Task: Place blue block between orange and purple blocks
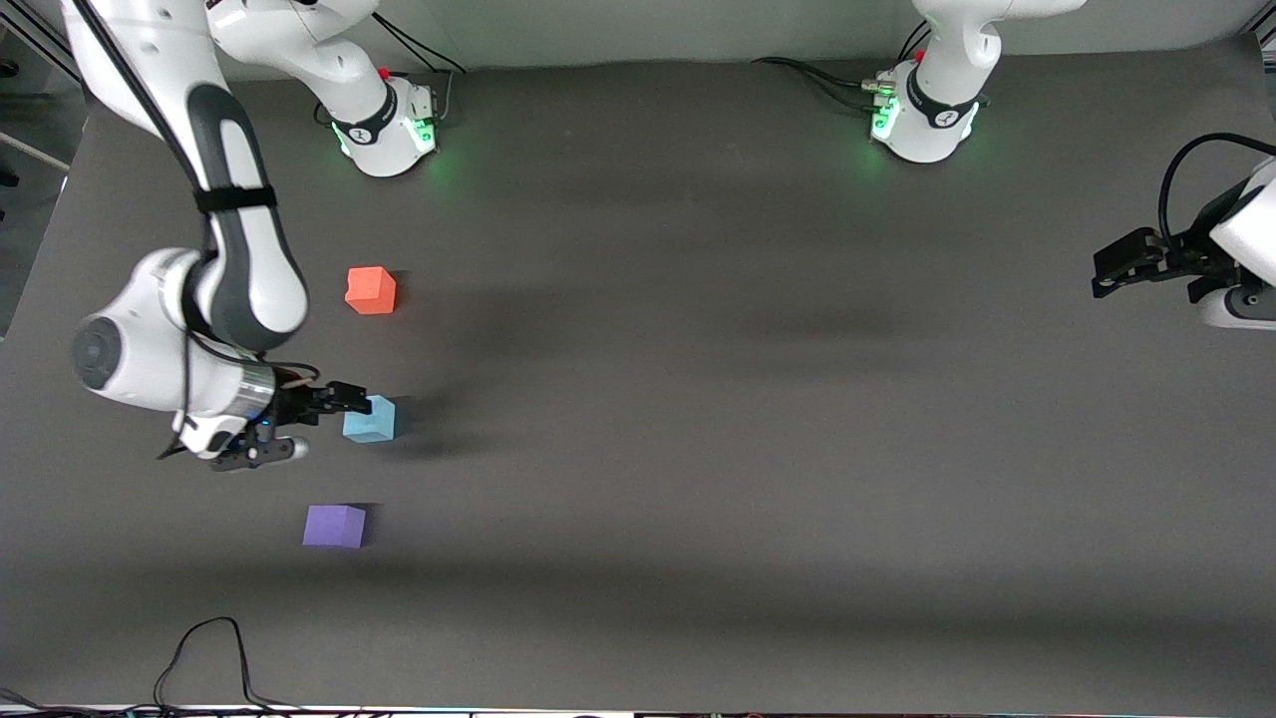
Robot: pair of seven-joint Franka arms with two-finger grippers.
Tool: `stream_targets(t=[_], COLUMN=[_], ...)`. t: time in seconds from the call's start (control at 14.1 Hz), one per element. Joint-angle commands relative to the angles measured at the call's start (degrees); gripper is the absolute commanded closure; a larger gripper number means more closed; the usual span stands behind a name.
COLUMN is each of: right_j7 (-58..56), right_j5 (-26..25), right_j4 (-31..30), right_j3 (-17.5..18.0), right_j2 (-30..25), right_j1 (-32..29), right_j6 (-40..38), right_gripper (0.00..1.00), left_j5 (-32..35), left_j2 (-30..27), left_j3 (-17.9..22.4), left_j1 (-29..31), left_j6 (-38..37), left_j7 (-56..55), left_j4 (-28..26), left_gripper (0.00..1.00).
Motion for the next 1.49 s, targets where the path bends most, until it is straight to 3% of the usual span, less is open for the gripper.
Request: stream_targets(t=[0.0,0.14,0.43,1.0,1.07,1.14,1.28,1.42], right_j7=[7.7,10.9,11.5,11.2,11.5,11.3,11.6,11.8], right_j5=[-7.2,-10.6,-11.1,-10.9,-10.9,-11.1,-14.6,-15.6], right_j4=[2.1,7.5,19.9,24.5,24.5,23.8,21.7,18.8], right_j3=[1.2,1.0,0.6,-0.4,1.1,6.2,9.7,20.1], right_j2=[-7.2,-9.3,-9.6,-8.8,-8.5,-9.2,-10.2,-12.9], right_j1=[1.9,3.8,3.3,3.0,1.0,-2.8,-5.4,-15.2], right_j6=[-5.2,-11.6,-23.7,-24.6,-24.7,-25.0,-26.3,-26.1], right_gripper=[0.0,0.0,0.0,0.0,0.0,0.0,0.0,0.0], left_j5=[-0.4,-0.4,-0.4,-0.4,-0.4,-0.4,-0.3,-0.3], left_j2=[-0.5,-0.5,-0.5,-0.5,-0.5,-0.5,-0.5,-0.5], left_j3=[0.4,0.4,0.4,0.4,0.4,0.4,0.4,0.4], left_j1=[-0.5,-0.5,-0.5,-0.5,-0.5,-0.4,-0.4,-0.5], left_j6=[0.9,0.9,0.9,0.9,0.9,1.0,0.9,0.9], left_j7=[0.6,0.6,0.6,0.6,0.6,0.6,0.6,0.6], left_j4=[-0.7,-0.7,-0.7,-0.7,-0.6,-0.7,-0.7,-0.7], left_gripper=[0.0,0.0,0.0,0.0,0.0,0.0,0.0,0.0])
